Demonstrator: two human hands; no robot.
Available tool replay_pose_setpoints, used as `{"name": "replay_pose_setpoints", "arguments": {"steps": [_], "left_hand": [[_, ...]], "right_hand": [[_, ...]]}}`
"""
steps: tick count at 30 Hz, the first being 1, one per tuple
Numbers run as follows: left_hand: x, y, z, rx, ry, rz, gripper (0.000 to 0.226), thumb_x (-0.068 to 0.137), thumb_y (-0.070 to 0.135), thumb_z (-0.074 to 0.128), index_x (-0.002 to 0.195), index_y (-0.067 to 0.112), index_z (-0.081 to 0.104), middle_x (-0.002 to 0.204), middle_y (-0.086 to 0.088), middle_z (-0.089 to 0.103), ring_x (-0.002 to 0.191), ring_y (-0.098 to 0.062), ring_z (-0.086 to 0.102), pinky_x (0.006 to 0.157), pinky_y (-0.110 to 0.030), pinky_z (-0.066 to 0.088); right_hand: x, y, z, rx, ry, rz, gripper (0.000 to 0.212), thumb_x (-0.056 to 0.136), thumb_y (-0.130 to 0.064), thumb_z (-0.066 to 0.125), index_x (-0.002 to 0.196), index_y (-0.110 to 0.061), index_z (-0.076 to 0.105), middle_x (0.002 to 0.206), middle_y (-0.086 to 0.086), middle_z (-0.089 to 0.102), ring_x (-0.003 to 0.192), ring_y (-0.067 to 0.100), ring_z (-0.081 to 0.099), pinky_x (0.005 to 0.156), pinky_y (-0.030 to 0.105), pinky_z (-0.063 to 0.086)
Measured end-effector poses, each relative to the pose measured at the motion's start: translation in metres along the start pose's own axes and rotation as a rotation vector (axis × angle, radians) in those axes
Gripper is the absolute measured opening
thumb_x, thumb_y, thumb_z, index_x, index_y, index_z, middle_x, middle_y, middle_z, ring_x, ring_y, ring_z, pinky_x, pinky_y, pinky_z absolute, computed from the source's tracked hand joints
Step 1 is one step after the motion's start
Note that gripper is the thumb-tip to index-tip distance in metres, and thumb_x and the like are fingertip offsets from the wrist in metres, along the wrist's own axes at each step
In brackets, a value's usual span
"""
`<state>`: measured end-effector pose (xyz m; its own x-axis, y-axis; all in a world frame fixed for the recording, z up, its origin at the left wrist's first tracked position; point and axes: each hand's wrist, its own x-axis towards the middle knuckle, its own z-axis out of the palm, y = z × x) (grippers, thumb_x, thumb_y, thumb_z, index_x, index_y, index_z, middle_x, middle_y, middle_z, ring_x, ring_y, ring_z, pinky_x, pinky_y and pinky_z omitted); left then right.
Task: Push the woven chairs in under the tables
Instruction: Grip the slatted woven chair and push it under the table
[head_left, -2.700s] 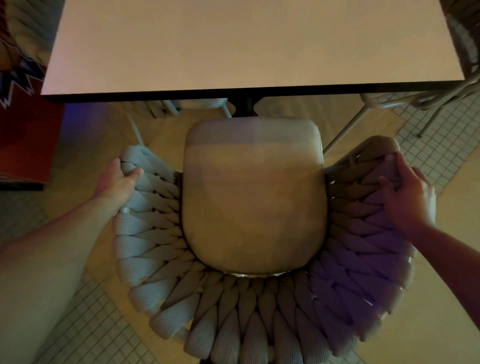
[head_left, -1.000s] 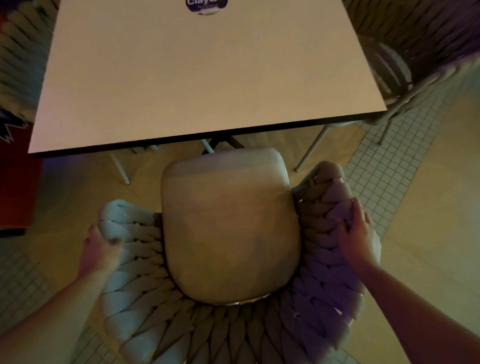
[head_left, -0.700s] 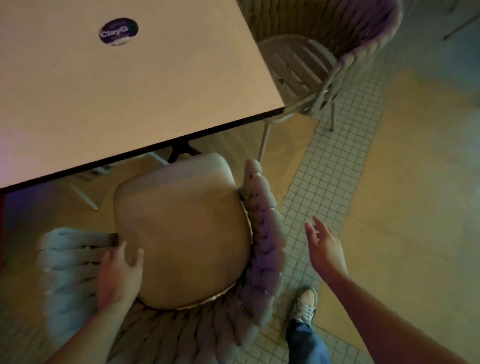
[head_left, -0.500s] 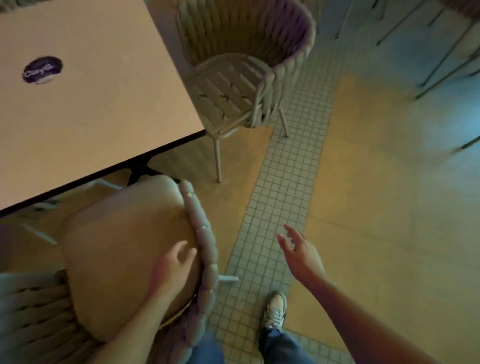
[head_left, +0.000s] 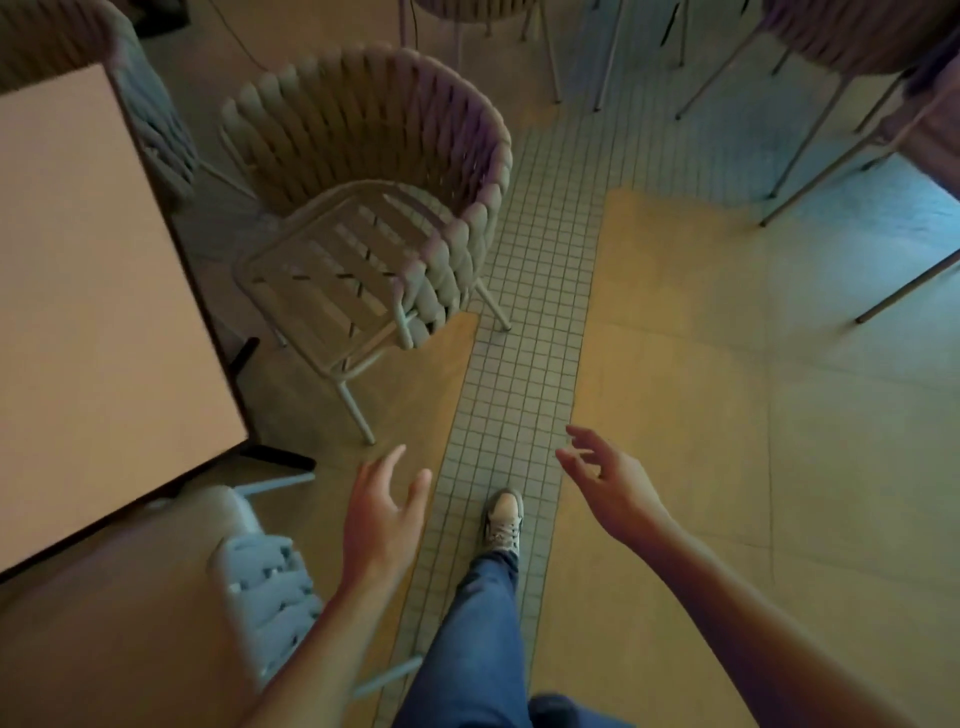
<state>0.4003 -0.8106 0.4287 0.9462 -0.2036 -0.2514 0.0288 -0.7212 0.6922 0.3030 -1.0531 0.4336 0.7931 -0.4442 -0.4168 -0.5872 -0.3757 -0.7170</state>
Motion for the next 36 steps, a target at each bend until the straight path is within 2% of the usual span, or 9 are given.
{"name": "replay_pose_setpoints", "arguments": {"steps": [6, 9, 12, 17, 20, 23, 27, 31, 36], "left_hand": [[0.122, 0.126, 0.019, 0.007, -0.101, 0.203, 0.058, 0.088, 0.054, 0.051, 0.137, 0.024, 0.051, 0.138, 0.008, 0.05, 0.122, 0.0, 0.042, 0.097, -0.022, 0.034], [0.171, 0.17, 0.019, -0.017, -0.094, 0.242, 0.061, 0.083, 0.059, 0.052, 0.133, 0.026, 0.054, 0.127, 0.013, 0.052, 0.117, -0.001, 0.047, 0.091, -0.016, 0.037], [0.224, 0.197, 0.028, -0.061, -0.067, 0.171, 0.059, 0.078, 0.062, 0.052, 0.127, 0.03, 0.056, 0.119, 0.016, 0.052, 0.111, -0.001, 0.051, 0.087, -0.02, 0.044], [0.306, 0.234, 0.05, -0.132, 0.072, -0.029, 0.048, 0.086, 0.05, 0.056, 0.126, 0.021, 0.058, 0.128, 0.0, 0.06, 0.117, -0.015, 0.056, 0.094, -0.039, 0.048], [0.349, 0.265, 0.053, -0.182, 0.27, -0.159, 0.04, 0.089, 0.047, 0.055, 0.12, 0.024, 0.061, 0.124, -0.001, 0.065, 0.115, -0.017, 0.059, 0.088, -0.031, 0.045], [0.383, 0.293, 0.05, -0.216, 0.376, -0.22, 0.039, 0.09, 0.047, 0.054, 0.119, 0.023, 0.061, 0.123, 0.0, 0.066, 0.113, -0.015, 0.06, 0.085, -0.026, 0.042], [0.412, 0.3, 0.054, -0.281, 0.472, -0.342, 0.039, 0.092, 0.041, 0.055, 0.123, 0.018, 0.06, 0.123, 0.0, 0.065, 0.11, -0.012, 0.059, 0.082, -0.018, 0.04], [0.448, 0.293, 0.085, -0.269, 0.56, -0.497, 0.039, 0.094, 0.038, 0.055, 0.123, 0.014, 0.061, 0.125, -0.006, 0.065, 0.112, -0.019, 0.06, 0.088, -0.023, 0.037], [0.517, 0.318, 0.103, -0.41, 0.645, -0.604, 0.042, 0.093, 0.038, 0.056, 0.126, 0.012, 0.06, 0.123, -0.003, 0.064, 0.104, -0.009, 0.057, 0.083, -0.017, 0.039]], "right_hand": [[0.101, -0.043, -0.094, 0.008, 0.072, -0.074, 0.054, 0.088, -0.057, 0.048, 0.134, -0.029, 0.05, 0.13, -0.006, 0.06, 0.114, 0.009, 0.057, 0.084, 0.024, 0.043], [0.143, -0.058, -0.137, 0.024, 0.092, -0.109, 0.054, 0.087, -0.056, 0.049, 0.134, -0.029, 0.051, 0.13, -0.008, 0.059, 0.114, 0.006, 0.056, 0.082, 0.02, 0.041], [0.198, -0.063, -0.181, 0.007, 0.092, -0.137, 0.052, 0.088, -0.054, 0.049, 0.134, -0.029, 0.051, 0.13, -0.009, 0.058, 0.115, 0.005, 0.055, 0.08, 0.016, 0.04], [0.314, -0.08, -0.255, 0.031, 0.037, -0.181, 0.044, 0.092, -0.044, 0.052, 0.132, -0.027, 0.054, 0.123, -0.006, 0.062, 0.109, 0.008, 0.059, 0.085, 0.025, 0.045], [0.382, -0.102, -0.303, -0.022, 0.019, -0.234, 0.041, 0.091, -0.047, 0.051, 0.129, -0.03, 0.056, 0.115, -0.011, 0.062, 0.099, 0.003, 0.059, 0.077, 0.02, 0.043], [0.448, -0.138, -0.341, -0.09, -0.017, -0.28, 0.039, 0.091, -0.049, 0.05, 0.125, -0.031, 0.057, 0.11, -0.014, 0.062, 0.089, -0.008, 0.055, 0.07, 0.015, 0.04], [0.538, -0.196, -0.349, -0.159, -0.129, -0.369, 0.037, 0.09, -0.051, 0.05, 0.123, -0.035, 0.057, 0.11, -0.015, 0.062, 0.094, 0.0, 0.059, 0.07, 0.016, 0.042], [0.626, -0.239, -0.321, -0.223, -0.237, -0.464, 0.039, 0.089, -0.05, 0.051, 0.125, -0.033, 0.057, 0.112, -0.014, 0.062, 0.098, 0.003, 0.061, 0.073, 0.019, 0.043], [0.707, -0.3, -0.279, -0.346, -0.405, -0.568, 0.041, 0.091, -0.047, 0.051, 0.129, -0.031, 0.054, 0.12, -0.009, 0.062, 0.104, 0.007, 0.057, 0.087, 0.032, 0.046]]}}
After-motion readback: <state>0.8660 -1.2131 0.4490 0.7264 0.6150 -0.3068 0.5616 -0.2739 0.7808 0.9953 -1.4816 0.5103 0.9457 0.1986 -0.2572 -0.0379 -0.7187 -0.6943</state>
